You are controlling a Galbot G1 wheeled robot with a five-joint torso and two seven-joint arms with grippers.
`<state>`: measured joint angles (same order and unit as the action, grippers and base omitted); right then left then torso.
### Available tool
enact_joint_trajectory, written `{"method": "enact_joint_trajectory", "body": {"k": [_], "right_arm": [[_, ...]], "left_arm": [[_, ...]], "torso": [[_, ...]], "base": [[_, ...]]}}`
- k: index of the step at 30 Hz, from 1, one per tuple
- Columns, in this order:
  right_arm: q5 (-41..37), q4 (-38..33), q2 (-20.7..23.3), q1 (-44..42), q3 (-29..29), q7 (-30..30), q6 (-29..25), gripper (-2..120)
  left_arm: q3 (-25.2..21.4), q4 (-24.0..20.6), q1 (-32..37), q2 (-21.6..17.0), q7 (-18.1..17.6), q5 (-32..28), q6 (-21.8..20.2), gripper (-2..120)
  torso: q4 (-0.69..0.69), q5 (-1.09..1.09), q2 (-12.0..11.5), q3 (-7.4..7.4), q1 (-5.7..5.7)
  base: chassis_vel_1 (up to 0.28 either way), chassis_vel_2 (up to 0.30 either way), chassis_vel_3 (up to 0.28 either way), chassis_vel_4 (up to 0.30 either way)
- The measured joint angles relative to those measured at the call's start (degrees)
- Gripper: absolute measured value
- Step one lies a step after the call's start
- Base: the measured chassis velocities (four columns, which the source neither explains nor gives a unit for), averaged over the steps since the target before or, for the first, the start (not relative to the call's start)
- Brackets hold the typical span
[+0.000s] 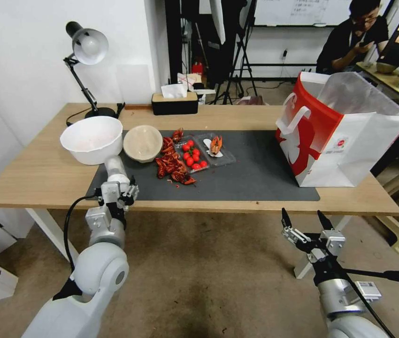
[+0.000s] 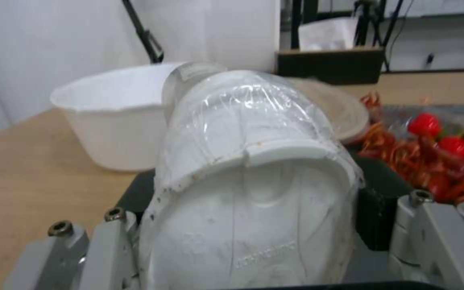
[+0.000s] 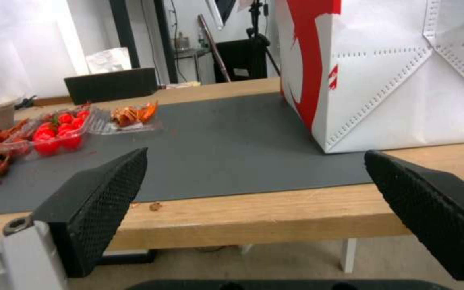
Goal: Pick up the trash from the table and place it into the takeout bag.
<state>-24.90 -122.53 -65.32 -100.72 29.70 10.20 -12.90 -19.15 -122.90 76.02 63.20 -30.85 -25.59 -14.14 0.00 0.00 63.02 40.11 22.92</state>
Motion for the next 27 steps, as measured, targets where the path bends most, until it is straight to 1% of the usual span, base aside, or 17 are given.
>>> {"method": "enact_joint_trajectory", "body": {"k": [3, 4, 7, 8, 9, 11, 12, 13, 16, 17, 19, 20, 21, 24, 25, 26, 27], "right_arm": [[0.04, -0.38, -0.1, -0.05, 0.0, 0.04, 0.02, 100], [0.04, -0.38, -0.1, -0.05, 0.0, 0.04, 0.02, 100], [0.37, -0.8, -0.33, -0.22, -0.03, 0.21, 0.11, 100], [0.53, -0.94, -0.4, -0.26, -0.07, 0.31, 0.13, 100], [0.53, -0.94, -0.4, -0.26, -0.07, 0.31, 0.13, 100], [0.72, -1.31, -0.53, -0.4, -0.12, 0.38, 0.25, 100], [0.82, -1.45, -0.57, -0.49, -0.11, 0.41, 0.27, 100], [0.82, -1.45, -0.57, -0.49, -0.11, 0.41, 0.27, 100], [1.09, -1.83, -0.81, -0.91, -0.05, 0.46, 0.31, 100], [1.09, -1.83, -0.81, -0.91, -0.05, 0.46, 0.31, 100], [1.17, -1.95, -0.96, -1.19, 0.04, 0.46, 0.31, 100], [1.22, -2.0, -1.05, -1.34, 0.17, 0.45, 0.3, 100], [1.22, -2.0, -1.05, -1.34, 0.17, 0.45, 0.3, 100], [1.35, -2.07, -1.19, -1.64, 0.32, 0.46, 0.27, 100], [1.45, -2.13, -1.21, -1.71, 0.38, 0.48, 0.26, 100], [1.45, -2.13, -1.21, -1.71, 0.38, 0.48, 0.26, 100], [1.51, -2.16, -1.22, -1.74, 0.39, 0.52, 0.26, 100]], "left_arm": [[-1.07, -1.01, 0.55, -1.0, 3.03, -0.01, 3.03, 62], [-1.07, -1.01, 0.55, -1.0, 3.03, -0.01, 3.03, 62], [-1.81, -1.26, -0.2, -2.57, 8.83, -1.34, 8.38, 62], [-1.74, -0.7, -1.19, -3.61, 11.55, -2.32, 11.3, 62], [-1.74, -0.7, -1.19, -3.61, 11.55, -2.32, 11.3, 62], [-0.88, 1.29, -4.11, -5.5, 17.98, -4.81, 17.09, 62], [-0.44, 2.25, -5.59, -6.3, 20.65, -6.19, 18.98, 62], [-0.44, 2.25, -5.59, -6.3, 20.65, -6.19, 18.98, 62], [1.55, 5.8, -11.95, -8.64, 27.69, -10.8, 23.0, 62], [1.55, 5.8, -11.95, -8.64, 27.69, -10.8, 23.0, 62], [2.64, 7.65, -15.32, -9.77, 31.0, -13.66, 24.46, 62], [3.38, 8.97, -17.67, -10.56, 34.15, -16.14, 25.23, 62], [3.38, 8.97, -17.67, -10.56, 34.15, -16.14, 25.23, 62], [5.0, 11.83, -21.94, -11.86, 44.17, -23.34, 26.08, 61], [6.11, 13.74, -24.68, -12.2, 49.69, -26.03, 26.08, 61], [6.11, 13.74, -24.68, -12.2, 49.69, -26.03, 26.08, 61], [6.83, 15.13, -26.43, -12.3, 52.75, -27.21, 26.08, 61]], "torso": [[0.0, -0.01, 0.0, 0.0, 0.0], [0.0, -0.01, 0.0, 0.0, 0.0], [0.01, -0.01, 0.0, 0.0, 0.0], [-0.01, 0.02, 0.0, 0.0, 0.0], [-0.01, 0.02, 0.0, 0.0, 0.0], [0.0, -0.02, 0.0, 0.0, 0.0], [-0.03, 0.0, 0.0, -0.01, 0.0], [-0.03, 0.0, 0.0, -0.01, 0.0], [-0.01, 0.0, 0.0, 0.0, 0.0], [-0.01, 0.0, 0.0, 0.0, 0.0], [-0.02, 0.0, 0.0, 0.0, 0.0], [-0.02, -0.01, 0.0, 0.0, 0.01], [-0.02, -0.01, 0.0, 0.0, 0.01], [-0.01, 0.01, 0.0, 0.0, 0.0], [0.01, 0.0, 0.0, 0.0, 0.0], [0.01, 0.0, 0.0, 0.0, 0.0], [0.0, 0.01, 0.0, -0.01, 0.0]], "base": [[0.0, 0.0, 0.0, 0.0], [0.0, 0.0, 0.0, 0.0], [0.0, 0.0, 0.0, 0.0], [0.0, 0.0, 0.0, 0.0], [0.0, 0.0, 0.0, 0.0], [0.0, 0.0, 0.0, 0.0], [0.0, 0.0, 0.0, 0.0], [0.0, 0.0, 0.0, 0.0], [0.0, 0.0, 0.0, 0.0], [0.0, 0.0, 0.0, 0.0], [0.0, 0.0, 0.0, 0.0], [0.0, 0.0, 0.0, 0.0], [0.0, 0.0, 0.0, 0.0], [0.0, 0.0, 0.0, 0.0], [0.0, 0.0, 0.0, 0.0], [0.0, 0.0, 0.0, 0.0], [0.0, 0.0, 0.0, 0.0]]}}
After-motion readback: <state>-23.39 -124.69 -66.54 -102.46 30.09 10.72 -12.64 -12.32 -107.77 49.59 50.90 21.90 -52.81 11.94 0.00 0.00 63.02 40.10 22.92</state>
